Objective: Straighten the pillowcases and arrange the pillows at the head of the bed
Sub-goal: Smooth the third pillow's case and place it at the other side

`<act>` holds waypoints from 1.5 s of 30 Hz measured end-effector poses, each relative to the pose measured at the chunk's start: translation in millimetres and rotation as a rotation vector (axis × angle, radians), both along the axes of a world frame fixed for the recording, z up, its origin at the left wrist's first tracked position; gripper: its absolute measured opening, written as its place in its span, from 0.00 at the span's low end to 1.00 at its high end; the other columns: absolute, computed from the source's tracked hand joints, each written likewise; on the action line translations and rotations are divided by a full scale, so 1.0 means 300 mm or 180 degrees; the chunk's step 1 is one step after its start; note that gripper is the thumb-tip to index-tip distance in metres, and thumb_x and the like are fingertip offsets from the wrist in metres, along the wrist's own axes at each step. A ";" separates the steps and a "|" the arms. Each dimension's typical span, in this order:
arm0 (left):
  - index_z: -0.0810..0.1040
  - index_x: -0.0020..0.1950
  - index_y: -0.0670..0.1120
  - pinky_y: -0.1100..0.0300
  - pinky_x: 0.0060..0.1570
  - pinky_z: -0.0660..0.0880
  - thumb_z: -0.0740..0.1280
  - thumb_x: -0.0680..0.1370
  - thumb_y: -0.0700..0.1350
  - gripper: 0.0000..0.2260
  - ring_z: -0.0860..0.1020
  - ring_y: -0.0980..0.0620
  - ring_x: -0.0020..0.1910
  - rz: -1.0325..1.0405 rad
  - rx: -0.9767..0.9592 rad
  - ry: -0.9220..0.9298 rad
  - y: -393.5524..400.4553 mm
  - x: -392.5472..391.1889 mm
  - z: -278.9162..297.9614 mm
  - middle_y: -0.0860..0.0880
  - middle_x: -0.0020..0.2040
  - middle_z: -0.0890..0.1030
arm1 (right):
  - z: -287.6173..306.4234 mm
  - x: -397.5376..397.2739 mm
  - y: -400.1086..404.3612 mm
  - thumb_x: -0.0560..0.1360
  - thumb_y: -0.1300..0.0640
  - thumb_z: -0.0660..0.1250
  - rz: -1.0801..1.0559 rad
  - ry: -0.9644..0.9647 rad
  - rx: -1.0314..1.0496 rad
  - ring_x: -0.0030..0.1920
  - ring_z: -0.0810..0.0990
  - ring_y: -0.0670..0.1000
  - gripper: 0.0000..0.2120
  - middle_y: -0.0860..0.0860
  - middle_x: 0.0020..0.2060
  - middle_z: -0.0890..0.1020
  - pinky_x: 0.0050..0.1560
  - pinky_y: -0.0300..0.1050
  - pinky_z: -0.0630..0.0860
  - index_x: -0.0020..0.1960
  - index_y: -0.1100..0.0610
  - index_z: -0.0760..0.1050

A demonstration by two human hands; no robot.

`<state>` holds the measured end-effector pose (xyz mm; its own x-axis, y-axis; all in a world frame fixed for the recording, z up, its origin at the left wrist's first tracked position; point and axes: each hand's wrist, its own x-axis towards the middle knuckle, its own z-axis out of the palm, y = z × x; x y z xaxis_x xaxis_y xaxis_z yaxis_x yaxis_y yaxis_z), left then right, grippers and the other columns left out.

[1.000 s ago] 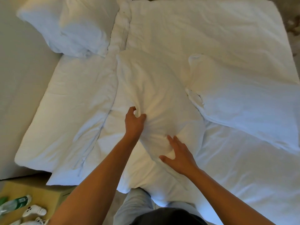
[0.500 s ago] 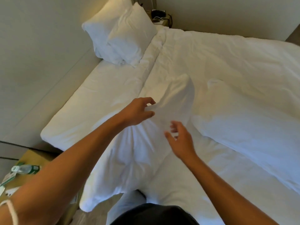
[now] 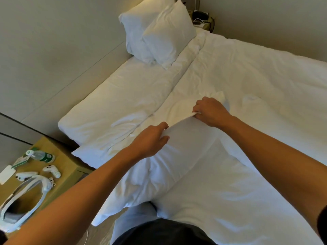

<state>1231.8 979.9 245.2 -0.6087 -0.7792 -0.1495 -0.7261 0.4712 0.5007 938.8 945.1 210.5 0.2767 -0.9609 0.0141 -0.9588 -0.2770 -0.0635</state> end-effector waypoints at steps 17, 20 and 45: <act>0.73 0.48 0.50 0.60 0.29 0.62 0.63 0.82 0.49 0.05 0.74 0.48 0.37 0.1160 -0.0705 -0.0738 -0.070 0.105 0.036 0.51 0.39 0.77 | -0.004 0.056 -0.093 0.87 0.51 0.55 -0.0849 -0.1770 0.0141 0.33 0.81 0.52 0.10 0.50 0.33 0.80 0.36 0.52 0.80 0.48 0.50 0.68; 0.72 0.50 0.47 0.53 0.28 0.75 0.63 0.83 0.49 0.06 0.80 0.45 0.34 0.1406 0.0053 -0.0200 -0.067 0.110 0.014 0.48 0.41 0.77 | 0.006 0.074 -0.123 0.87 0.51 0.55 -0.0732 -0.1793 0.0028 0.34 0.78 0.49 0.09 0.47 0.34 0.77 0.34 0.50 0.76 0.48 0.51 0.68; 0.72 0.34 0.46 0.55 0.33 0.64 0.63 0.83 0.46 0.16 0.72 0.47 0.32 0.1282 -0.1044 0.0474 -0.369 0.392 0.189 0.51 0.29 0.73 | 0.292 0.264 -0.009 0.86 0.48 0.60 -0.1816 -0.1929 -0.1125 0.34 0.83 0.53 0.14 0.52 0.35 0.82 0.38 0.51 0.82 0.48 0.54 0.76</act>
